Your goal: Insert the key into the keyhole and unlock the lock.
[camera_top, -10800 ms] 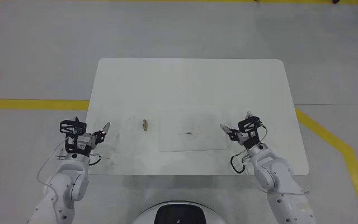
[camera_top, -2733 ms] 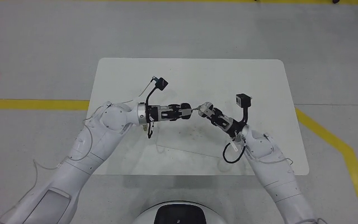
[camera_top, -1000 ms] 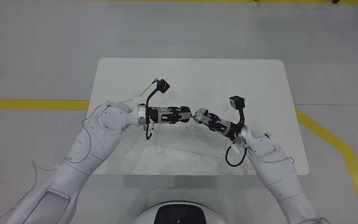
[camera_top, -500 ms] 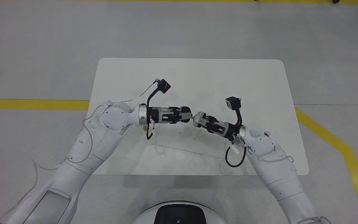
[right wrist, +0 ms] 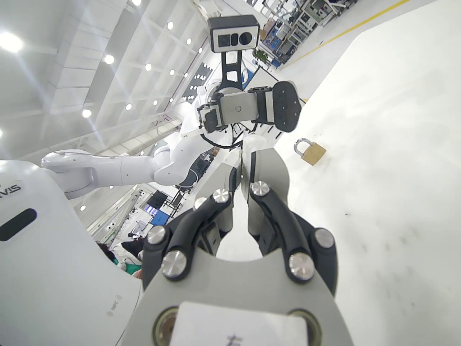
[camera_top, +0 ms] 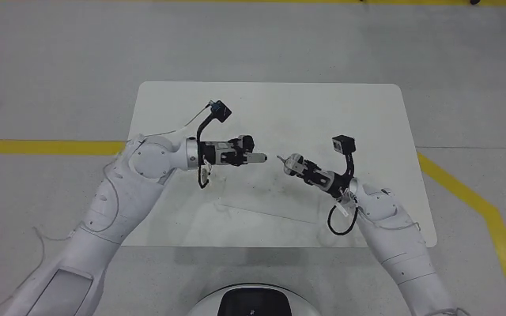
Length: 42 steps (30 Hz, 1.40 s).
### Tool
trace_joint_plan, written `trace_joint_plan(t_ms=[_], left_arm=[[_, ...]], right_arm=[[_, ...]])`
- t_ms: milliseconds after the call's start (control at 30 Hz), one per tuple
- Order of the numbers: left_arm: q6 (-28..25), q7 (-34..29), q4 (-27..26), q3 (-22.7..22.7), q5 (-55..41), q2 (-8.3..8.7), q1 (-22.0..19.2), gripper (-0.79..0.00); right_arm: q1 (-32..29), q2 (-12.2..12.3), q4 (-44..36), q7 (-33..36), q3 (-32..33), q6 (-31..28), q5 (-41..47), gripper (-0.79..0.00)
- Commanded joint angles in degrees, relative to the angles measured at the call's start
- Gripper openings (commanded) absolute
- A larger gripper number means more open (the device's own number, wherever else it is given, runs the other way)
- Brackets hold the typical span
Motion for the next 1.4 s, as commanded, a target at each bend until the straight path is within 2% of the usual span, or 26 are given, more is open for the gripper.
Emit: trace_joint_plan(t_ms=[0,167,233,333,433,533,633,800,867,933,1067,1233,1300,1367], left_arm=[[1.65,-1.15,-3.85,-4.06,4.43,1.35,1.88,0.0],[9.07,-5.69,-19.64,-13.11,19.07,4.5,10.31,0.0],[14.53,-7.87,-26.62,-15.04,28.87,5.37,13.65,0.0],[22.72,-10.89,-34.75,-14.02,45.7,6.06,18.7,0.0],[29.51,-14.54,-37.97,-10.54,57.58,6.12,21.61,0.0],[34.41,-17.65,-37.12,-5.07,65.58,5.59,22.13,0.0],[37.77,-17.64,-33.97,-1.77,64.24,4.57,20.14,0.0],[41.92,-17.6,-28.13,0.64,61.91,3.14,15.7,-0.006],[42.48,-17.94,-27.15,1.18,61.57,2.81,14.81,-0.095],[42.42,-18.5,-26.73,1.4,61.74,2.65,14.36,-0.225],[42.42,-20.13,-27.33,1.55,63.62,2.59,14.68,-0.326],[43.18,-19.85,-27.59,0.99,63.8,2.43,15.54,-0.379],[43.26,-19.36,-26.9,0.94,63.34,2.27,15.48,-0.351],[43.61,-18.85,-25.95,0.96,63.36,2.08,15.09,-0.36]], right_arm=[[-0.69,0.28,0.09,-0.68,1.5,-0.86,0.88,-0.785],[-1.67,0.54,0.26,-5.3,4.16,-1.31,-0.61,-0.785],[-1.93,0.49,0.06,-7.22,4.52,-1.33,-2.12,-0.785],[-2.33,0.35,-0.45,-10.11,4.73,-1.2,-4.64,-0.785],[-2.41,0.31,-0.62,-10.57,4.67,-1.13,-5.07,-0.785],[-2.41,0.31,-0.62,-10.57,4.67,-1.13,-5.07,-0.785],[-2.41,0.31,-0.62,-10.57,4.67,-1.13,-5.07,-0.785],[-2.41,0.31,-0.62,-10.57,4.67,-1.13,-5.07,-0.785],[-2.41,0.31,-0.62,-10.57,4.67,-1.13,-5.07,-0.785],[-2.41,0.31,-0.62,-10.57,4.67,-1.13,-5.07,-0.785],[-2.41,0.31,-0.62,-10.57,4.67,-1.13,-5.07,-0.785],[-2.41,0.31,-0.62,-10.57,4.67,-1.13,-5.07,-0.785],[-2.41,0.31,-0.62,-10.57,4.67,-1.13,-5.07,-0.785],[-2.41,0.31,-0.62,-10.57,4.67,-1.13,-5.07,-0.785]])
